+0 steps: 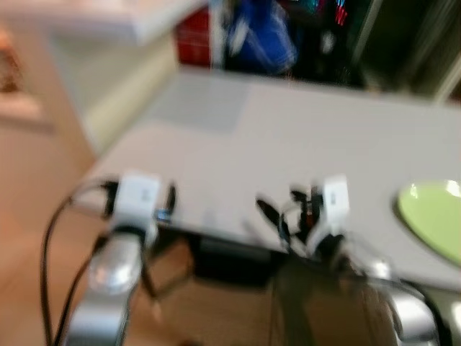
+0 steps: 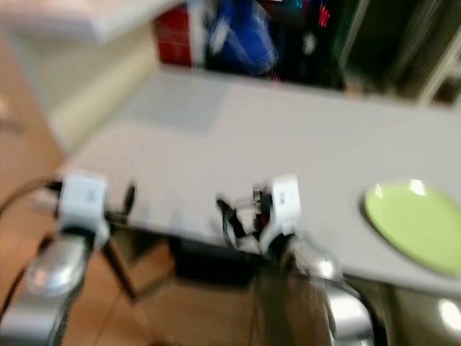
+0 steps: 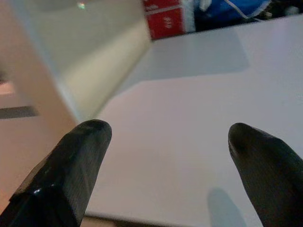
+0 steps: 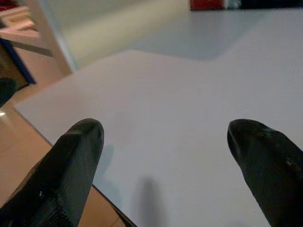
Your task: Setting the table
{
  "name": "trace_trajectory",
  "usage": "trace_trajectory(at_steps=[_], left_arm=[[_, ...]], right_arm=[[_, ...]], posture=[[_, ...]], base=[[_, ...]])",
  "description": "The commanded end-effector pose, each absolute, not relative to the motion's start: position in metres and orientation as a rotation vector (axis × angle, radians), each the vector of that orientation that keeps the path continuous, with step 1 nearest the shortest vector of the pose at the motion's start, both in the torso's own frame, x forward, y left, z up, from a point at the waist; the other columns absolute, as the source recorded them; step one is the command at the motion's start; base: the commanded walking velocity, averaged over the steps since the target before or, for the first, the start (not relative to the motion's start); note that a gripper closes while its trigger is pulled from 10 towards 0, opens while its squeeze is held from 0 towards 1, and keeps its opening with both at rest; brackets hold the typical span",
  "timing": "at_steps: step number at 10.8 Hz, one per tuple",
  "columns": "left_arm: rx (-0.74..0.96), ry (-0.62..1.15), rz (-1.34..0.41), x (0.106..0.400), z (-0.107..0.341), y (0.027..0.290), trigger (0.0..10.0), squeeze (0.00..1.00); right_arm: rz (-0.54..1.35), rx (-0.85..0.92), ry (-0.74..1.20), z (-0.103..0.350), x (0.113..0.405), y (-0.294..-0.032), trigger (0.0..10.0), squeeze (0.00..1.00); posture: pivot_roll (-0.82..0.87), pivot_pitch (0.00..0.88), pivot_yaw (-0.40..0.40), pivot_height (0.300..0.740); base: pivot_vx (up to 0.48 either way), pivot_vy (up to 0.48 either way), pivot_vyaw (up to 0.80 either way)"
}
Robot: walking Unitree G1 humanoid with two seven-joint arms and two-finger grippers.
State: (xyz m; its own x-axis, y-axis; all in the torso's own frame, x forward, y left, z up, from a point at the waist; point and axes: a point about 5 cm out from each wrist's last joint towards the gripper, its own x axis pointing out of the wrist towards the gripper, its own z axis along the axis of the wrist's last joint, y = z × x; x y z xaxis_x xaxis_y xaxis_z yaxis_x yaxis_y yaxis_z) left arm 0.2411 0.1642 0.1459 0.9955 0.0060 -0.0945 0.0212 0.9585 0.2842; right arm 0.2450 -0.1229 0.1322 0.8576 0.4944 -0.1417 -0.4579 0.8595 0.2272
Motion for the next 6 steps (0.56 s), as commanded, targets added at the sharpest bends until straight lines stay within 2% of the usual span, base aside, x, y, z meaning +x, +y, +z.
trace_trajectory(at_steps=[1, 6], left_arm=[[0.284, 0.068, -0.049, 0.2407, 0.1479, 0.1555, 10.0, 0.00], [0.331, 0.054, -0.080, 0.2439, 0.1525, 0.1555, 10.0, 0.00]], right_arm=[[0.466, 0.186, 0.171, 0.1391, 0.2472, -0.1316, 10.0, 0.00], [0.450, 0.203, 0.176, 0.1377, 0.2457, -0.1300, 10.0, 0.00]], posture=[[0.02, 0.000, -0.029, 0.740], [0.01, 0.000, -0.005, 0.740]], base=[[0.000, 0.000, 0.80], [0.000, 0.000, 0.80]])
